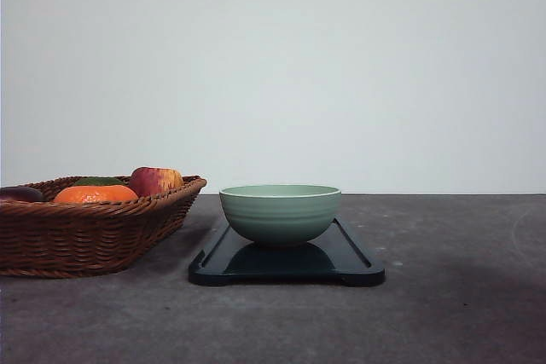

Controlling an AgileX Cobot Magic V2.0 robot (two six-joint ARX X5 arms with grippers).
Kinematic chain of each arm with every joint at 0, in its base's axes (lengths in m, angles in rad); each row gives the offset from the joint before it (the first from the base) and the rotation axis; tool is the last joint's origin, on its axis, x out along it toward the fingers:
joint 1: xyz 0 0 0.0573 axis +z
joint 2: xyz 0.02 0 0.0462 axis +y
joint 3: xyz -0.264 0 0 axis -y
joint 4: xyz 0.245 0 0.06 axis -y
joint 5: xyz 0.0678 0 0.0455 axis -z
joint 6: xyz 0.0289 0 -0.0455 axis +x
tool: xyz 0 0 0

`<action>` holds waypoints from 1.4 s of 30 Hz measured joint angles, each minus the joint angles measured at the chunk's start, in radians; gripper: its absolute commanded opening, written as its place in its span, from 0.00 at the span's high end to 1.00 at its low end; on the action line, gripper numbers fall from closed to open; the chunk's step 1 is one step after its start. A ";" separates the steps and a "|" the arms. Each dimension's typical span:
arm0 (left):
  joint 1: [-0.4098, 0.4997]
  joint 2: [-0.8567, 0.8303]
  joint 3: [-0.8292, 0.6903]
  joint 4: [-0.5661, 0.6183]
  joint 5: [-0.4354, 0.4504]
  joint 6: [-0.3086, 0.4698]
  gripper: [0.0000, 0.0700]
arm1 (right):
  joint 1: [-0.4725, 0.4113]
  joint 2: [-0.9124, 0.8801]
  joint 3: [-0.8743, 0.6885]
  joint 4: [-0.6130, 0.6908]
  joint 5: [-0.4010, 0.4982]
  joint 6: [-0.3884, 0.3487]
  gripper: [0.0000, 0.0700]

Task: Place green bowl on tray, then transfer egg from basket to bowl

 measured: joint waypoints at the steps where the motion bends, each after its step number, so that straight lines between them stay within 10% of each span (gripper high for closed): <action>1: 0.000 0.000 0.000 0.000 0.000 0.000 0.98 | 0.000 0.000 0.000 0.000 0.000 0.000 0.98; 42: 0.000 0.000 0.000 0.000 0.000 0.000 0.98 | 0.000 0.000 0.000 0.000 0.000 0.000 0.98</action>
